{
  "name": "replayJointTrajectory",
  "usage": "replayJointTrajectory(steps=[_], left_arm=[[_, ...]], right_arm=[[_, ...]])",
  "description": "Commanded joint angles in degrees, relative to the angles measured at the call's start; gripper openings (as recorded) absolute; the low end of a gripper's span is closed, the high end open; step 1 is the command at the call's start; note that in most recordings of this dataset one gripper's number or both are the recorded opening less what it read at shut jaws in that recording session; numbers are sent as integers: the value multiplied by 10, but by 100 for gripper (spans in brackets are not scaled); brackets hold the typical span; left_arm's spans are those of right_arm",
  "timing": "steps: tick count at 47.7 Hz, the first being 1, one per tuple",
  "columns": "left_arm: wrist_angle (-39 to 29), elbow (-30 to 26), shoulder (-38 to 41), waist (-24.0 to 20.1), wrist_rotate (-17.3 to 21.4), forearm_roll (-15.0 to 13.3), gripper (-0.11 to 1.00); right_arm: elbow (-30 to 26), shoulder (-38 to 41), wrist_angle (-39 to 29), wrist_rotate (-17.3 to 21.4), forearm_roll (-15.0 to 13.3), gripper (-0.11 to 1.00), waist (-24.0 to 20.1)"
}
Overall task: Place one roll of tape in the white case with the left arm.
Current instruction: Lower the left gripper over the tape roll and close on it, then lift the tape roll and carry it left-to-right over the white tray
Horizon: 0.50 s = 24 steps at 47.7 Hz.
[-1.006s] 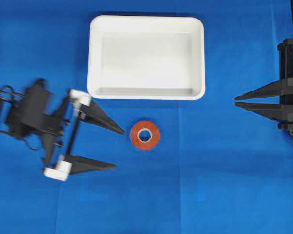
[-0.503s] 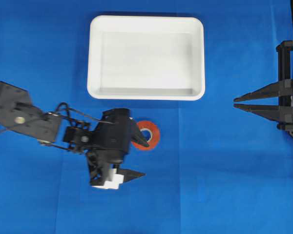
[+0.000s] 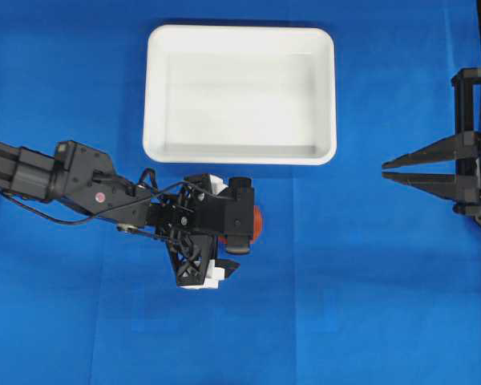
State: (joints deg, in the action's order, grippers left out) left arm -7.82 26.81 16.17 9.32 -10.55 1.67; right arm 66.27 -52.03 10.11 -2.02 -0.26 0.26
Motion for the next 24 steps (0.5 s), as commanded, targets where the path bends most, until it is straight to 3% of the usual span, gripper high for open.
replayJointTrajectory(steps=[1,13,16,22,24], left_arm=[[1,-12,0,-1,1,3,87],[-36,-26,10,-2,1,3,82],[-55,-39,9,-2,1,3,70],[-94,-58,-1,3,6,7,31],[-110,-66,-10,5,8,11,24]], right_arm=[[-9,6,2,1,0,-11,2],[-8,11,1,1,-1,-11,2],[-8,12,1,1,-1,-11,2],[-9,12,1,1,-1,-11,2],[-9,13,1,1,0,-11,2]])
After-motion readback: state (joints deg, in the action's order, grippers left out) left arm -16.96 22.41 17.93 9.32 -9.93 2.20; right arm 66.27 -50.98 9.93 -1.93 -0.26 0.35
